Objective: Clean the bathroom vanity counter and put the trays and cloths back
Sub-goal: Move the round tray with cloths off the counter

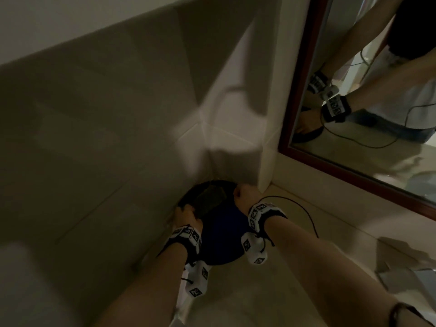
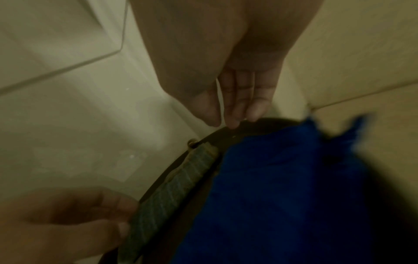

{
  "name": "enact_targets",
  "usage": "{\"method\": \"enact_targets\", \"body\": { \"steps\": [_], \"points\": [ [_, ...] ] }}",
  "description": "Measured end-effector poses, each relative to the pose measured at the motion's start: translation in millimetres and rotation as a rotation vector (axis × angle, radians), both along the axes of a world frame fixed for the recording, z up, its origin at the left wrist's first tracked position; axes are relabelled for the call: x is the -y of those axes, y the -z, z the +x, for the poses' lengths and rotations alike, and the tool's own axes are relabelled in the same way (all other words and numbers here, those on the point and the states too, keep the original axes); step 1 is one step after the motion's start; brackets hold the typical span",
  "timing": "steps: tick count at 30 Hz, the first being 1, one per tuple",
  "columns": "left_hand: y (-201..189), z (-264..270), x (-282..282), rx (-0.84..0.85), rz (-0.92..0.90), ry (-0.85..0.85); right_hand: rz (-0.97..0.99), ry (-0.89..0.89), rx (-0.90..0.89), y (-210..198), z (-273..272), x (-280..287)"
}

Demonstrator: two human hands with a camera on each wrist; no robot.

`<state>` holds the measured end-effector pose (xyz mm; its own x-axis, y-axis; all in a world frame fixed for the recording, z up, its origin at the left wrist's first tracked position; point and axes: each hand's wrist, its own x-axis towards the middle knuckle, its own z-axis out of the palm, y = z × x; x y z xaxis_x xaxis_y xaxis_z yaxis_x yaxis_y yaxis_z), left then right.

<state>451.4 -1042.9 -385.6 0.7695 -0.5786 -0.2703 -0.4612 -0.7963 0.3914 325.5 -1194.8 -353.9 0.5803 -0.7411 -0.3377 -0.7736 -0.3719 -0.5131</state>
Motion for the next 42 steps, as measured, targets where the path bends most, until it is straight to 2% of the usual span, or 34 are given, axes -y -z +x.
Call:
{"method": "enact_targets", "body": {
  "steps": [5,8,10,11,13,16,21,29,34,38,42],
  "points": [
    [11.9,21.0,8.6,0.056,0.080,0.014,-0.015,-0.061,0.021,21.5,36.5,1.8],
    [18.0,30.5,10.7,0.065,0.123,0.022,-0.074,-0.081,-0.044,37.0,52.8,5.0],
    [20.9,35.0,10.4,0.082,0.150,0.027,0.029,-0.107,-0.088,44.1,60.2,12.1],
    [22.2,35.8,10.1,0.068,0.151,0.021,-0.063,-0.091,-0.079,52.3,59.3,12.3],
    [24.1,37.0,10.0,0.026,0.146,0.006,-0.096,-0.150,-0.157,50.7,57.2,7.1],
    [23.2,39.0,9.7,-0.012,0.165,-0.035,-0.071,-0.115,-0.030,53.1,52.1,4.1],
    [8.9,40.2,6.4,-0.064,0.147,-0.001,-0.059,-0.093,0.022,33.7,48.5,-2.2],
    [-45.6,13.1,-17.0,-0.039,-0.016,0.026,-0.118,-0.071,0.092,-27.8,8.1,-16.9],
    [-79.2,-22.2,-33.4,-0.011,-0.013,0.044,-0.174,-0.066,0.142,-63.8,-33.5,-37.0],
    [-88.6,-57.2,-43.6,0.004,-0.012,0.089,-0.170,-0.024,0.075,-72.1,-73.8,-51.9],
    [-94.5,-102.5,-44.9,-0.008,-0.024,0.126,-0.110,0.101,0.074,-71.6,-123.1,-59.1]
  ]
}}
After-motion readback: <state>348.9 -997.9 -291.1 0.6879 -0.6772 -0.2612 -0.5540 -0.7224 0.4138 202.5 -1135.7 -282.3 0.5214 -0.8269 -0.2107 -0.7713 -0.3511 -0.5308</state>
